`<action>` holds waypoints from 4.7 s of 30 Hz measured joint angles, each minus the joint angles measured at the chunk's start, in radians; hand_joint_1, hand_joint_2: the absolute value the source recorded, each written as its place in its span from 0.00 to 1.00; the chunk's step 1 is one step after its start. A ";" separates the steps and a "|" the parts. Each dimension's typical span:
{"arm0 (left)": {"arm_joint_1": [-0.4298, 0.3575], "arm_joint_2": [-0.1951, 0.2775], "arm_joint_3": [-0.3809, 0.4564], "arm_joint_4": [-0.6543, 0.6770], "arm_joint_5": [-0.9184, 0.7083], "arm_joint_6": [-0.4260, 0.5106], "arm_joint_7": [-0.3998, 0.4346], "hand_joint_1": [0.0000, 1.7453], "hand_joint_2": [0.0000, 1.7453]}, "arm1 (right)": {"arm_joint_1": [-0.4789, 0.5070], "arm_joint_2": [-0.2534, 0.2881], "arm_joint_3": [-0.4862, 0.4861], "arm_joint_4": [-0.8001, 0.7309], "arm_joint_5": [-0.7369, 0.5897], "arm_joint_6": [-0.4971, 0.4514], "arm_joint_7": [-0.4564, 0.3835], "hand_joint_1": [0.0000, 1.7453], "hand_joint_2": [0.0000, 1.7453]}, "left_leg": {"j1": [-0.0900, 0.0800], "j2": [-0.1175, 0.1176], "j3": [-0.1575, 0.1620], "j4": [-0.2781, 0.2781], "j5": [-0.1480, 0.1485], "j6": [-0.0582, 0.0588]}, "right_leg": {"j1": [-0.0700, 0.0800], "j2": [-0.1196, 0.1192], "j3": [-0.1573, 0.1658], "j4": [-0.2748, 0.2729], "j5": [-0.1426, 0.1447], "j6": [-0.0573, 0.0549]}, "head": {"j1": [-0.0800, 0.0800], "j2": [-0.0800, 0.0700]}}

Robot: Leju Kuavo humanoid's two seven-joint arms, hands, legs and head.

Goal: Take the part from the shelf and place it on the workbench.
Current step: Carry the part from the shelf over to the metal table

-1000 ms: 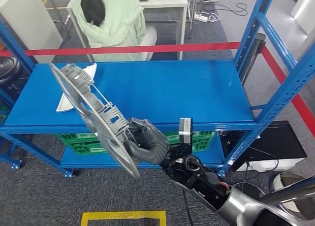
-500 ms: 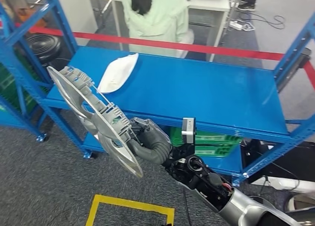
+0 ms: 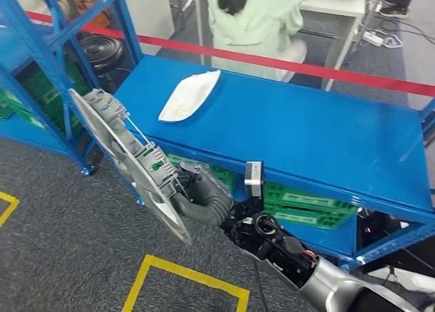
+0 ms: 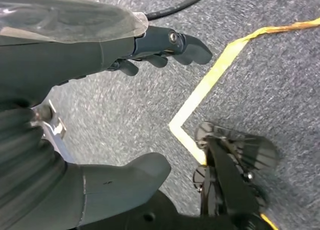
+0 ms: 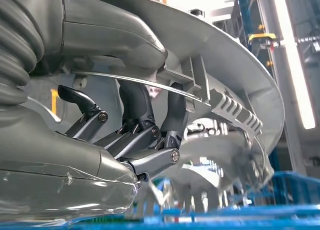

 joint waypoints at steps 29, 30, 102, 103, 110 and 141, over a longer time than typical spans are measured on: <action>0.001 0.011 -0.001 0.000 0.021 0.011 -0.010 0.00 1.00 | -0.013 0.015 0.007 0.022 -0.015 0.019 -0.004 1.00 1.00 | -0.004 -0.024 0.027 -0.107 0.058 0.003 | -0.001 0.030 0.008 -0.013 0.003 0.001 | 0.008 0.000; -0.001 0.011 -0.001 0.000 0.021 0.011 -0.010 0.00 1.00 | -0.013 0.016 0.007 0.022 -0.016 0.019 -0.005 1.00 1.00 | -0.001 -0.007 -0.010 -0.033 0.028 -0.003 | -0.001 0.014 0.008 -0.013 0.003 0.000 | 0.002 0.000; -0.001 0.027 0.006 -0.001 0.104 0.067 -0.016 0.00 1.00 | -0.015 0.059 0.004 0.130 0.000 0.083 0.001 1.00 1.00 | 0.014 0.038 0.084 -0.245 0.149 0.011 | -0.006 -0.084 0.030 0.013 -0.056 0.058 | 0.005 0.000; 0.000 0.026 0.006 -0.001 0.104 0.068 -0.016 0.00 1.00 | -0.015 0.059 0.005 0.130 0.000 0.082 0.000 1.00 1.00 | 0.015 0.029 0.085 -0.246 0.149 0.018 | -0.008 -0.068 0.023 0.035 -0.074 0.062 | 0.008 0.000; -0.001 0.023 0.006 -0.001 0.100 0.067 -0.015 0.00 1.00 | 0.000 0.056 0.004 0.131 -0.001 0.077 -0.004 1.00 1.00 | 0.003 -0.053 0.090 -0.247 0.148 0.038 | 0.001 0.021 -0.096 0.262 -0.135 0.042 | 0.036 0.000; -0.003 0.017 0.005 -0.002 0.127 0.077 -0.016 0.00 1.00 | -0.017 0.054 0.024 0.131 -0.032 0.061 0.001 1.00 1.00 | 0.006 -0.062 0.090 -0.249 0.154 0.037 | -0.001 0.024 -0.076 0.231 -0.125 0.043 | 0.036 0.000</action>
